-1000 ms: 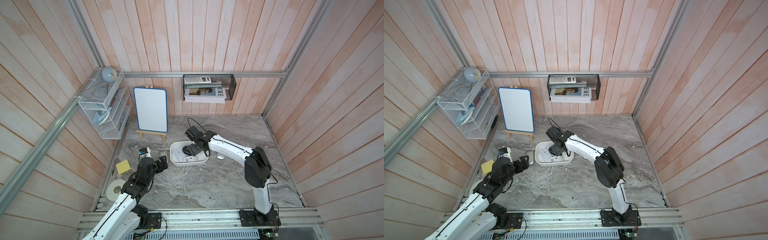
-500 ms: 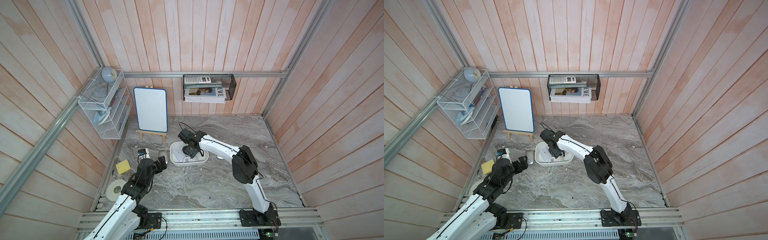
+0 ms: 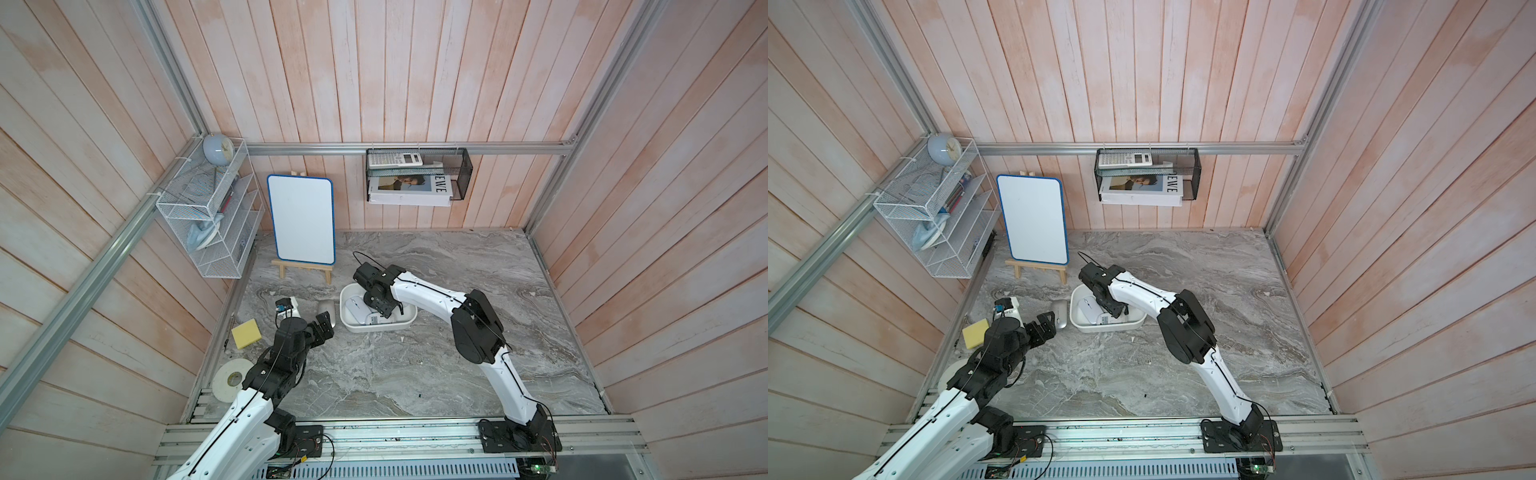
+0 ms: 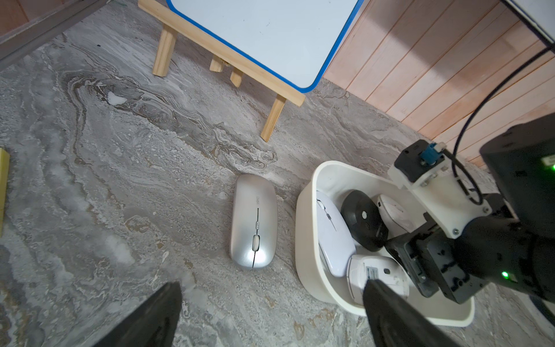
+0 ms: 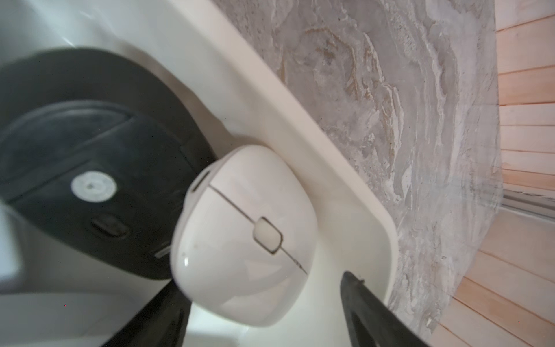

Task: Take out the mouse from the storage box
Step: Pick up the mouse from the storage box.

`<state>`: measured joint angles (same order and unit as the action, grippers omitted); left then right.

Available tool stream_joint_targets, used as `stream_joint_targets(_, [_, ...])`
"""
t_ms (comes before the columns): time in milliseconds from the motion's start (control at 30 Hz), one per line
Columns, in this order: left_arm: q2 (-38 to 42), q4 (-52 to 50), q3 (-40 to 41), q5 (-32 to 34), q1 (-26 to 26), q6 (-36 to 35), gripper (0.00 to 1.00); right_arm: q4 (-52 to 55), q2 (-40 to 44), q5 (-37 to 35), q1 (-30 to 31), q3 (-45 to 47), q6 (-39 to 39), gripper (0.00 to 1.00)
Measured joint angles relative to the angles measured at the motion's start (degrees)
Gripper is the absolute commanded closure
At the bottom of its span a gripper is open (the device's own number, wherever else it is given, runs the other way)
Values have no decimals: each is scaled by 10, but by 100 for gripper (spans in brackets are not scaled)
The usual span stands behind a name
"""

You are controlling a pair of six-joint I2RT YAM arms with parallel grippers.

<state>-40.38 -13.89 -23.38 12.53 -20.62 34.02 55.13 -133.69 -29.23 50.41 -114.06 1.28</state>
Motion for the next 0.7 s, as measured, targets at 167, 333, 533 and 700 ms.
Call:
stream_joint_targets(167, [0,2,0,0,0,0,0,-5,-1,-8,-4,0,0,32])
stream_joint_targets(333, [-1,3,0,0,0,0,0,-17,-1,-12,-5,5,0,40])
stream_joint_targets(533, [-1,8,0,0,0,0,0,-35,-1,-27,-5,13,0,45])
stream_joint_targets(700, [-8,14,0,0,0,0,0,-58,-1,-35,-5,35,-3,41])
